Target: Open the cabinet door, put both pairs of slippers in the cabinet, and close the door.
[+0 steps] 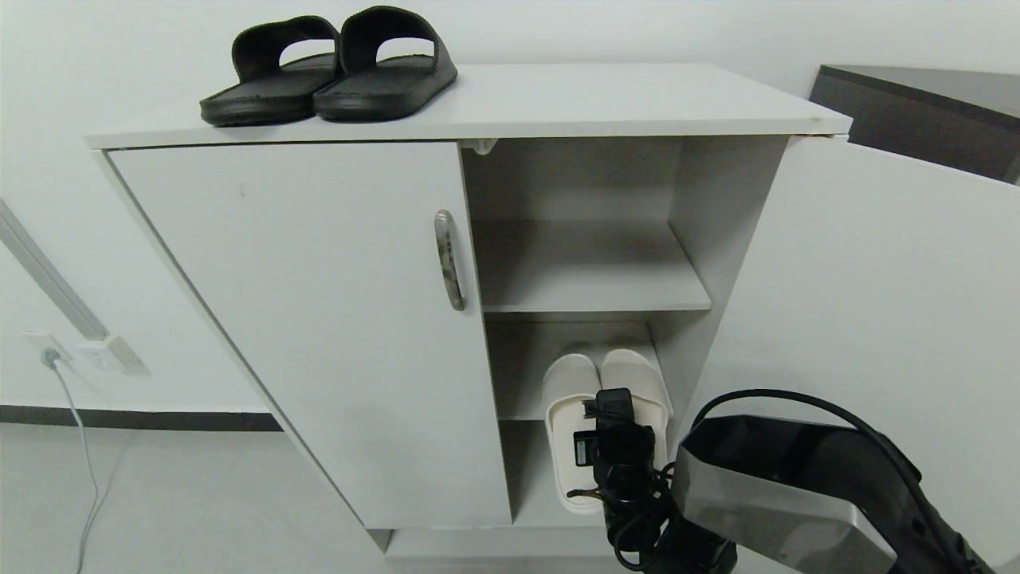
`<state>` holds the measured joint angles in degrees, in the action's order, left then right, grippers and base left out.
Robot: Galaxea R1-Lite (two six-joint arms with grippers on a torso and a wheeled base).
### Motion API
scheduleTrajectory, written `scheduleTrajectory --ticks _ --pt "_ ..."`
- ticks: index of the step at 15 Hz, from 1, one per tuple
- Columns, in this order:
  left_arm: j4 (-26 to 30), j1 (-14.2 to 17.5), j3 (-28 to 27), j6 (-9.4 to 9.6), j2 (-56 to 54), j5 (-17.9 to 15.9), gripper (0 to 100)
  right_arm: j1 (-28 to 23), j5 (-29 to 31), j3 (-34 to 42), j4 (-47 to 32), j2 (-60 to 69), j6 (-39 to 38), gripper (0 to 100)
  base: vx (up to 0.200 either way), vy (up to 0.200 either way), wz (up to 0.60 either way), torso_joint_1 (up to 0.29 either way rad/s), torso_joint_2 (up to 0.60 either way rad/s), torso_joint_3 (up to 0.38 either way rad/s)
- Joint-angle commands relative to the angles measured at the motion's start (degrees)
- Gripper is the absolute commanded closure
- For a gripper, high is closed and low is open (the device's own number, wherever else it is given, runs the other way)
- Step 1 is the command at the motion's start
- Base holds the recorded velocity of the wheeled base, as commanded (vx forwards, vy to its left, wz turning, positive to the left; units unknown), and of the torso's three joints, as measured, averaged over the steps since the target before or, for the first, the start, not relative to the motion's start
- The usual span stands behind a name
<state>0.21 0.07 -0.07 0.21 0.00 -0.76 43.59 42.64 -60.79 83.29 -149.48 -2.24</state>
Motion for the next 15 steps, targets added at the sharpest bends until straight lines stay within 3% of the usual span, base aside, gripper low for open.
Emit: scheduleTrajectory --ticks 1,5,15 --pt "0.0 0.0 0.0 -0.03 0.1 0.0 100 -0.8 -0.2 -1.3 -0.1 -0.1 0.0 100 0.0 0.0 0.0 0.0 0.0 0.0" --pt "0.0 0.0 0.0 -0.03 0.1 0.0 100 -2.7 -1.2 -6.6 -4.9 -0.9 0.0 100 0.0 0.0 0.0 0.0 0.0 0.0" --pt "0.0 0.0 0.0 -0.03 0.1 0.1 100 -5.0 -4.6 -26.1 -25.2 -3.3 -1.8 100 0.0 0.0 0.0 0.0 0.0 0.0"
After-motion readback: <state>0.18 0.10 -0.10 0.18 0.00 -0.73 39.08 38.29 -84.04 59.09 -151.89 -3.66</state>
